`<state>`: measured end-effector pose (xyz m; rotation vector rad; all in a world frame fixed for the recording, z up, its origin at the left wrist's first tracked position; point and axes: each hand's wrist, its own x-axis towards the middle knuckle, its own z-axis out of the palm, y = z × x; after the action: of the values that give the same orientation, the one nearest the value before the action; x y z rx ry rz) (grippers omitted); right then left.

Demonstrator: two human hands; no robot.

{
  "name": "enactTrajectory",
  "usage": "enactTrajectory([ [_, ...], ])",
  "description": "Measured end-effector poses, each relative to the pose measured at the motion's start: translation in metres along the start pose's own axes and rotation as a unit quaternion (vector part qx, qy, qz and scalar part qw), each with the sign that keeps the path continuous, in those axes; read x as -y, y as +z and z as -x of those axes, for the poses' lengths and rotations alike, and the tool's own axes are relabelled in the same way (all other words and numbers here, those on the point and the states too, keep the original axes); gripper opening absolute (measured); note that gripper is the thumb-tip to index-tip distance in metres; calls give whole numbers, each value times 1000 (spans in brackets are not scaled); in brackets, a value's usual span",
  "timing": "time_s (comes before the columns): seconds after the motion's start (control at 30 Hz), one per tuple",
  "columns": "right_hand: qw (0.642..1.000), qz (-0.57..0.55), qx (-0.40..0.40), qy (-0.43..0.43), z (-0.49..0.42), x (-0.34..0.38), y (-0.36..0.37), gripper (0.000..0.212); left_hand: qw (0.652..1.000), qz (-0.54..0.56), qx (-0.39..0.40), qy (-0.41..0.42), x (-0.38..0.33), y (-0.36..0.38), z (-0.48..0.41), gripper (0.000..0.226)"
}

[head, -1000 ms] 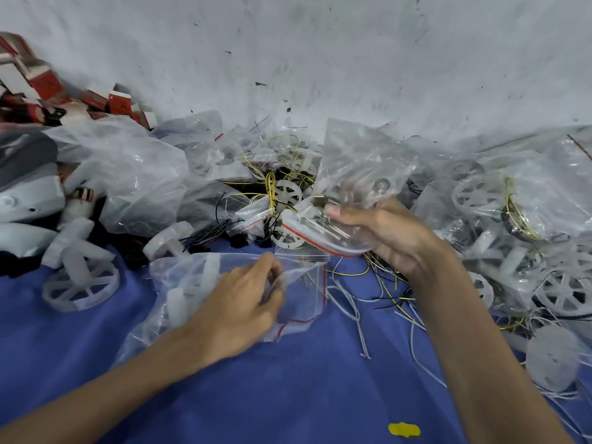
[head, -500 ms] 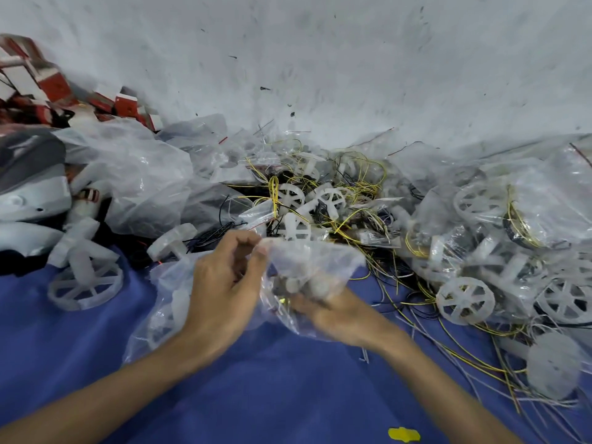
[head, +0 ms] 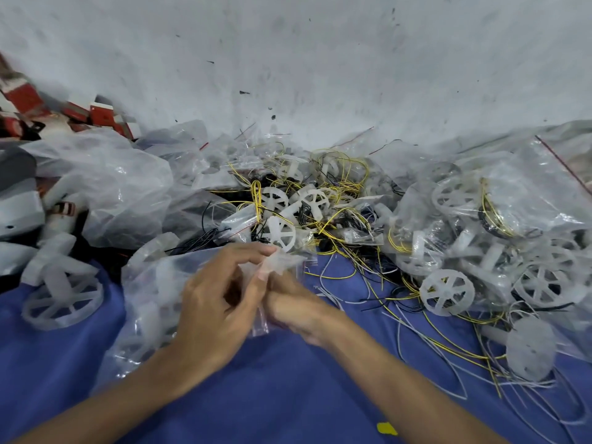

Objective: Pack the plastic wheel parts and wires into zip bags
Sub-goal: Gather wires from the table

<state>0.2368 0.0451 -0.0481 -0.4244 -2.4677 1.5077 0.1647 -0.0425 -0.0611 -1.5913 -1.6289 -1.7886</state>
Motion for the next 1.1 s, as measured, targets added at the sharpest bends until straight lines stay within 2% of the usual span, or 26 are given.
enactTrajectory([
  [0.07, 998, 53, -24, -31, 4, 3, 10, 19, 999, 2, -14, 33, -1, 1, -1, 14],
  [0.13, 996, 75, 31, -22, 5, 11, 10, 23, 998, 6, -3, 62, -2, 4, 2, 17],
  [0.2, 984, 148, 95, -19, 3, 16, 5, 40, 996, 6, 20, 89, -3, 7, 5, 18],
  [0.27, 966, 221, 137, 10, 2, 20, 0, 36, 995, 4, 19, 98, -2, 6, 5, 17],
  [0.33, 978, 195, 59, -40, -10, 15, 8, 19, 995, 13, -1, 95, 1, 1, 0, 14],
  [0.4, 982, 168, -18, -82, -18, 16, 21, 18, 996, 28, -12, 88, 2, -4, -6, 12],
  [0.5, 980, 150, -36, -124, -15, 13, 19, 29, 996, 50, -11, 71, 6, -5, -8, 9],
  [0.57, 982, 148, 37, -110, -11, 10, 13, 31, 996, 46, -2, 75, 10, -3, -6, 7],
  [0.6, 987, 122, 71, -75, -8, 9, 8, 28, 996, 42, 4, 79, 12, -3, -5, 6],
  [0.63, 982, 143, 108, -57, -7, 10, 2, 31, 996, 39, 9, 79, 14, -2, -4, 6],
  [0.7, 978, 138, 155, 6, -9, 13, -10, 40, 997, 31, 11, 63, 18, -1, -3, 5],
  [0.8, 969, 122, 213, 32, -7, 5, -44, 30, 999, 12, 20, 25, 25, 1, -1, 6],
  [0.83, 974, 104, 197, 48, -7, 0, -59, 22, 1000, 8, 25, 15, 27, 2, 0, 8],
  [0.87, 984, 86, 146, 62, -9, -8, -75, 15, 999, 4, 32, 9, 28, 3, 1, 10],
  [0.93, 995, 57, -27, 82, -14, -24, -108, 9, 999, -3, 42, 9, 30, 4, 2, 13],
  [1.0, 969, 128, -189, 100, -26, -47, -134, 11, 999, -5, 49, 8, 31, 5, 2, 18],
  [1.03, 945, 209, -219, 124, -33, -58, -141, 18, 999, -4, 51, 5, 32, 5, 2, 19],
  [1.1, 904, 338, -184, 183, -49, -76, -147, 35, 999, -6, 54, 3, 34, 5, 3, 21],
])
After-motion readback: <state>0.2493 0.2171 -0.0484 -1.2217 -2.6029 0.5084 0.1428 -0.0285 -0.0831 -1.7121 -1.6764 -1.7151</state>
